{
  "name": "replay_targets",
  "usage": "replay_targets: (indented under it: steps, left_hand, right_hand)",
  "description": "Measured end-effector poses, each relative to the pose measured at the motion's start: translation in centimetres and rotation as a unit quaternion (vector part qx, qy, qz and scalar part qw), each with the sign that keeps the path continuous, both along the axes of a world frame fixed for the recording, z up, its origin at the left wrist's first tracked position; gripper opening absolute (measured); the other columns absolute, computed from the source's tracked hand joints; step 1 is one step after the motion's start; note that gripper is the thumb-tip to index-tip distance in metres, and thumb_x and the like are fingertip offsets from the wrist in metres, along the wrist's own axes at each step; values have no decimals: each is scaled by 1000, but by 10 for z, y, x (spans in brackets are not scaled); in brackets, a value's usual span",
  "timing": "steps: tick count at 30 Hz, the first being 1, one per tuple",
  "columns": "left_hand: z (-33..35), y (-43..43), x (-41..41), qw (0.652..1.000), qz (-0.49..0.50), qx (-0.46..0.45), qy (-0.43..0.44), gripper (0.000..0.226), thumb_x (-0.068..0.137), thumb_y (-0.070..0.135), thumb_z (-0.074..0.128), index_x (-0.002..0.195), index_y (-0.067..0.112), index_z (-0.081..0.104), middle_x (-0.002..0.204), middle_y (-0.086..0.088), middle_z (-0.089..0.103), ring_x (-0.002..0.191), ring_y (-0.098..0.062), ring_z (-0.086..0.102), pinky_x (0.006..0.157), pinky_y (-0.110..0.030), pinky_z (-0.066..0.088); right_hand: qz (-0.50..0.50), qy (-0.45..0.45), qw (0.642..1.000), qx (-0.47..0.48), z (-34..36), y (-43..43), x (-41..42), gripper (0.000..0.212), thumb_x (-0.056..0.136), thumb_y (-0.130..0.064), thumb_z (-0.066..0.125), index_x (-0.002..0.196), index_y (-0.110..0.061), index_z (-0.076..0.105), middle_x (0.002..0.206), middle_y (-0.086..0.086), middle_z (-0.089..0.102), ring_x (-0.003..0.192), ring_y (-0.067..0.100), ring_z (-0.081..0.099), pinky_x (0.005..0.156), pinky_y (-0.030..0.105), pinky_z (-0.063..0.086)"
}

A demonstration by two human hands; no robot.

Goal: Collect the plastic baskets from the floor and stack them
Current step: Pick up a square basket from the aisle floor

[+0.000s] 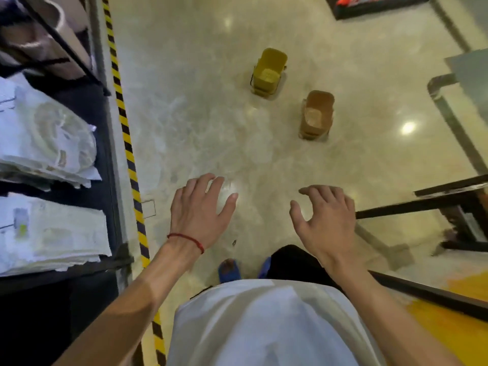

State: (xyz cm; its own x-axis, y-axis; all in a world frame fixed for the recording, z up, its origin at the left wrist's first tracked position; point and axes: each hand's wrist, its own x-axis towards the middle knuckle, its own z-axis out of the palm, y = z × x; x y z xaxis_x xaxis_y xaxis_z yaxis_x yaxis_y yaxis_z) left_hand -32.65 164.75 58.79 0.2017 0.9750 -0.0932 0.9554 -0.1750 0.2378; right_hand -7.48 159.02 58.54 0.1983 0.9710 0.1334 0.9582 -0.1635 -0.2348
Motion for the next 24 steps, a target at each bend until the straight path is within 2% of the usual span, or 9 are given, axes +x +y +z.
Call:
replay_targets:
  steps: [6,11,19,24]
  left_hand:
    - [-14,112,63,999,-42,-22,-8,53,97,61,31,132,29,54,137,9,52,122,-17,47,97,-37,38]
    - [-13,195,128,995,-83,-49,4,49,100,54,39,136,24,55,139,5,53,123,-19,49,97,-38,40]
    - [-4,328,209,992,-117,-43,10,49,101,51,36,137,23,54,139,3,53,123,-20,50,97,-38,42]
    - [-14,428,254,982,-183,-51,11,50,99,51,34,135,23,56,137,2,55,120,-21,51,93,-39,44]
  right_hand:
    - [-52,25,998,-13,-17,102,46,32,89,-44,62,110,-22,73,110,-4,71,109,20,55,93,38,39]
    - [-40,54,997,-35,-22,193,97,40,89,-47,53,111,-20,73,110,-3,71,109,22,57,93,39,41]
    - [-31,49,998,33,-23,317,174,26,88,-34,64,102,-15,75,101,0,71,97,26,62,86,40,44]
    - [-121,64,990,-42,-31,387,205,32,88,-39,61,110,-20,73,108,-3,71,108,24,60,93,40,42]
